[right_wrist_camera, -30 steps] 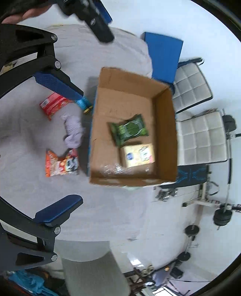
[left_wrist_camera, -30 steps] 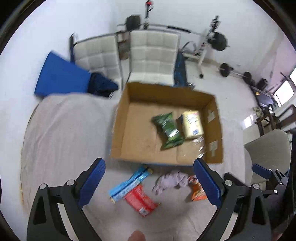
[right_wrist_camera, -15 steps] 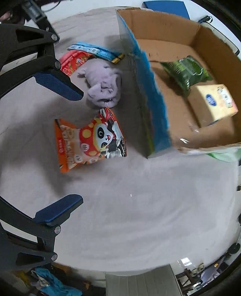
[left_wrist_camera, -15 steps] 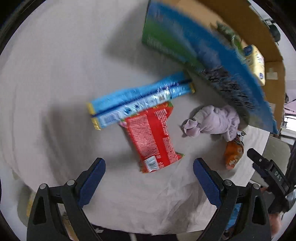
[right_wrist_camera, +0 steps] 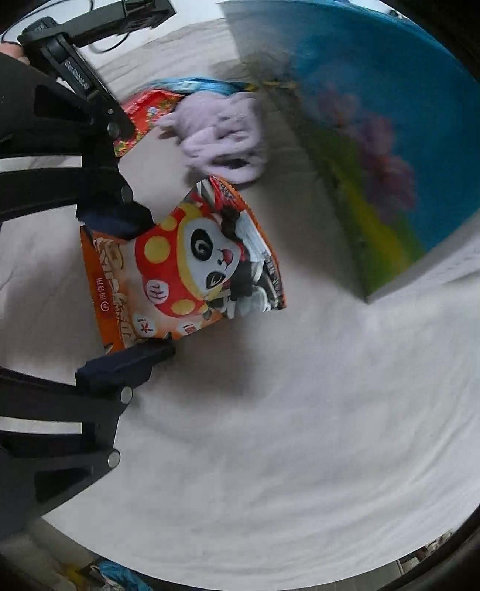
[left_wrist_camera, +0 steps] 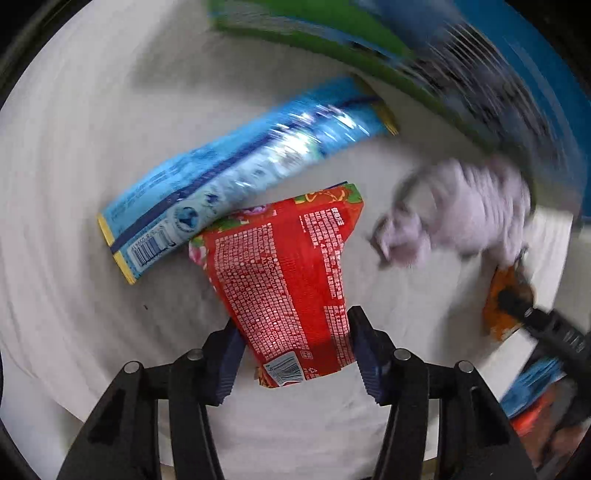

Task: Organize soft objects
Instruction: 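Grasp the red snack bag with the left tool while the right grasps the orange panda bag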

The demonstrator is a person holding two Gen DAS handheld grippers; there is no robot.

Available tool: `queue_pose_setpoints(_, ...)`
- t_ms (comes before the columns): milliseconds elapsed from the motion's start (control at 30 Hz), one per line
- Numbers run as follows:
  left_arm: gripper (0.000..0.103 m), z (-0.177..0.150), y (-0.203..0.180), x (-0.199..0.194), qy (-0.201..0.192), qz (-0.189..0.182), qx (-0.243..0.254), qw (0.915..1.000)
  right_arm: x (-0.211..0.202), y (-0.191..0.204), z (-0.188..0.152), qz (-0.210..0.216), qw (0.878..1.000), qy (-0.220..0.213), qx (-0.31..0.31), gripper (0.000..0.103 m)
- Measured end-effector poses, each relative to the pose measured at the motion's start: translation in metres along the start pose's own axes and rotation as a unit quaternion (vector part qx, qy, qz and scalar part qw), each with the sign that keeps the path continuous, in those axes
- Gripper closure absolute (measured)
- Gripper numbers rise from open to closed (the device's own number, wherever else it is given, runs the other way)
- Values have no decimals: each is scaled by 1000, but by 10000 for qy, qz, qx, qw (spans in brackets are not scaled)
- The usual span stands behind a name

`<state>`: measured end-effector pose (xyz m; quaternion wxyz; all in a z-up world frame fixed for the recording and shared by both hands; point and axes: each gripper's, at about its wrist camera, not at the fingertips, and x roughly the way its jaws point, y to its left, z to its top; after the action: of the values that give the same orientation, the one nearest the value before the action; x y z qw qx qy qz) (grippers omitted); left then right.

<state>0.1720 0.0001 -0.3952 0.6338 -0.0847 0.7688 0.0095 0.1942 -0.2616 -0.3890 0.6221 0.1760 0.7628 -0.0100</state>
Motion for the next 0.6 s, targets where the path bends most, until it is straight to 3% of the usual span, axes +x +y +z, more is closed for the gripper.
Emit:
queue_pose_setpoints(133,52,-27,-41,5,-84,738,1178,9903,2,-3,-30,-132,9995,219,-187,53)
queue_pose_setpoints(200,52,-36,-54,9,-90,891,1436,9856,3,-3,-44,-180,9991,342,-194,53)
queue_pose_setpoints(333,50,-28,-54,21,72,740,1119,9909,4,-5,-60,-233,9990,262,-284,51)
queue_pose_setpoints(433,50,-23,-44,24,167,437,804,9957,-1,-6,-61,-426,9983,21,-407,41)
queue_pose_setpoints(600,52,-16,-31,22,209,294,618,9974,-2,-3,-45,-372,9980,58,-506,41)
